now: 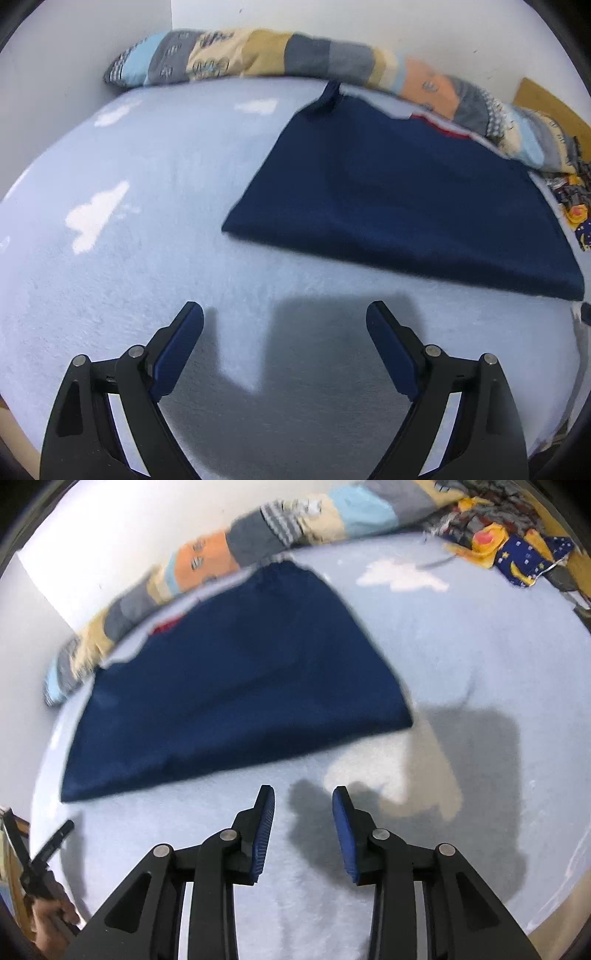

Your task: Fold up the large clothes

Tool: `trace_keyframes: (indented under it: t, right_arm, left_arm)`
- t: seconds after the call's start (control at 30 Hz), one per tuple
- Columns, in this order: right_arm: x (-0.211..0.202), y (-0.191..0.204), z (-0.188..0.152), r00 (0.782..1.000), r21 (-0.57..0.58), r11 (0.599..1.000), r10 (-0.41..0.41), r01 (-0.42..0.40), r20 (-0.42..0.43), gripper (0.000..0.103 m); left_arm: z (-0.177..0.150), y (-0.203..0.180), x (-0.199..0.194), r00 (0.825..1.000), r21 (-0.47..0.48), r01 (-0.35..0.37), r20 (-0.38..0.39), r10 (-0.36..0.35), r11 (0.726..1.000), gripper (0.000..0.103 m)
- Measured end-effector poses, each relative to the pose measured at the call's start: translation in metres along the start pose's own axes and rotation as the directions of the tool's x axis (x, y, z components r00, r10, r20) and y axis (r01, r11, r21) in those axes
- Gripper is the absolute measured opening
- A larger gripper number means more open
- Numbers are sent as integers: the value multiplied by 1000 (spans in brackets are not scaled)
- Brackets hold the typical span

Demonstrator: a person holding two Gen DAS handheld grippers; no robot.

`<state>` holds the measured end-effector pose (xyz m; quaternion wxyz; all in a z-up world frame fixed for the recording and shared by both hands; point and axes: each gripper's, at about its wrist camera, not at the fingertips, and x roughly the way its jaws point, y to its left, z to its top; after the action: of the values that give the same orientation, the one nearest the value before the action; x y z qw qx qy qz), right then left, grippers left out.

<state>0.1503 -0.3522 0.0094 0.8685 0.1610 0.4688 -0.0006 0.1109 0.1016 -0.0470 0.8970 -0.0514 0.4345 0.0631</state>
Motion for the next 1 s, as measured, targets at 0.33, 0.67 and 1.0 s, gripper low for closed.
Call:
trace_keyframes:
  t: [0.33, 0.67, 1.0]
  right_arm:
    - [43, -2, 29, 996, 14, 1000, -10, 11, -88, 35]
    - [2, -49, -16, 972, 259, 937, 226, -235, 64, 43]
    - [42, -79, -26, 921, 522, 763, 359, -381, 148, 42]
  left_arm:
    - [38, -2, 40, 997, -8, -18, -81, 18, 1000, 92]
    - [1, 93, 22, 899, -532, 376, 11, -437, 759, 91]
    - [15, 70, 57, 878, -600, 432, 107, -467, 674, 91]
